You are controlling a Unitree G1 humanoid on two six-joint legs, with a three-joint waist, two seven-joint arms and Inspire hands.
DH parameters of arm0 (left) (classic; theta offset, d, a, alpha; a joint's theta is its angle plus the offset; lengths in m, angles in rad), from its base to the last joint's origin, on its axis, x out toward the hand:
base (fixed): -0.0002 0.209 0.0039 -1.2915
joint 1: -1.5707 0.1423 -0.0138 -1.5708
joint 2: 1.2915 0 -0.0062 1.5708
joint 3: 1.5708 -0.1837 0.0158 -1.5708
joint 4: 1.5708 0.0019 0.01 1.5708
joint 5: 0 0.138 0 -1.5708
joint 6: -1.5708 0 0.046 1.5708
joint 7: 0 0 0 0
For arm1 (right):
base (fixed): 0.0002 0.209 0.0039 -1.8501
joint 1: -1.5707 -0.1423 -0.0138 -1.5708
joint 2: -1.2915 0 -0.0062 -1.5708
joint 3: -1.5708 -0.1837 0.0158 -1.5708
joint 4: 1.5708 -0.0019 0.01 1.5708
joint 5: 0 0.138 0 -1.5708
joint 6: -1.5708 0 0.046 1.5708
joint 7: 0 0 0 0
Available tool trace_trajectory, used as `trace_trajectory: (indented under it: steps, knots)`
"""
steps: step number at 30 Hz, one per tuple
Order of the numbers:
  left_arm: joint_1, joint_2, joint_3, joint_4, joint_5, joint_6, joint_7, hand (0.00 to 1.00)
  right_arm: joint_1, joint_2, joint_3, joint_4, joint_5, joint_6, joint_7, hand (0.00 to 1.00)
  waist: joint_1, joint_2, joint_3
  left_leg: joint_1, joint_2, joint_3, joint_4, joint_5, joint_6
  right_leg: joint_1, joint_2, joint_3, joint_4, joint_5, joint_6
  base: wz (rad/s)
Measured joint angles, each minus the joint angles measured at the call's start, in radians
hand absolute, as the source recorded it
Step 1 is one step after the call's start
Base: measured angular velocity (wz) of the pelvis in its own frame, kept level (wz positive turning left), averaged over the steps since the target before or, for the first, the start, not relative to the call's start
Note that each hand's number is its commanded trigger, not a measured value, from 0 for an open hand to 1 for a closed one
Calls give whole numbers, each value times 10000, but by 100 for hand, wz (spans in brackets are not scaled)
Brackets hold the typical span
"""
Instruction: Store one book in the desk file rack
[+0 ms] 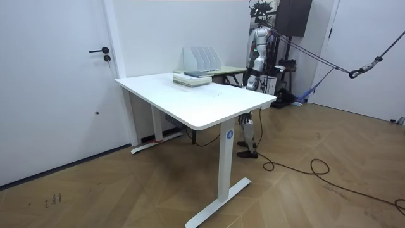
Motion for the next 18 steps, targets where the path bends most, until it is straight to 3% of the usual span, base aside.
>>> trace_trajectory:
  steps: [5, 10, 11, 13, 18]
  knots:
    - [-91, 79, -532, -1298, 1764, -130, 335, 0, -89, 0, 21, -60, -469, -181, -99, 0, -53, -64, 15, -57, 0, -20, -13, 1, 0, -9, 5, -10, 8, 0, -1, 1]
    - [-237, 257, -1593, -2795, 2753, -325, 621, 0, -414, -29, 195, -60, -910, -487, -254, 0, -484, -123, 14, -135, -23, -42, -108, 20, 6, -171, 0, 4, -2, 27, 3, -1]
    - [-315, 330, -1946, -3111, 2984, -386, 633, 0, -526, -45, 222, -54, -1047, -582, -258, 0, -637, -112, 63, -201, -33, -42, -123, 22, 9, -190, -5, 2, -10, 31, 9, 0]
    - [-389, 345, -2217, -3604, 3091, -572, 677, 0, -631, -48, 226, -45, -1064, -649, -272, 0, -824, -102, 71, -264, -62, -25, -145, 28, 19, -255, -13, 21, -12, 36, 17, 0]
    - [-933, -43, -3547, -4465, 3407, -1212, 899, 0, -690, -45, 419, -128, -1296, -861, -334, 0, -926, -56, 58, -263, -96, 66, -174, 40, 34, -236, 7, 184, -34, 58, 31, -4]
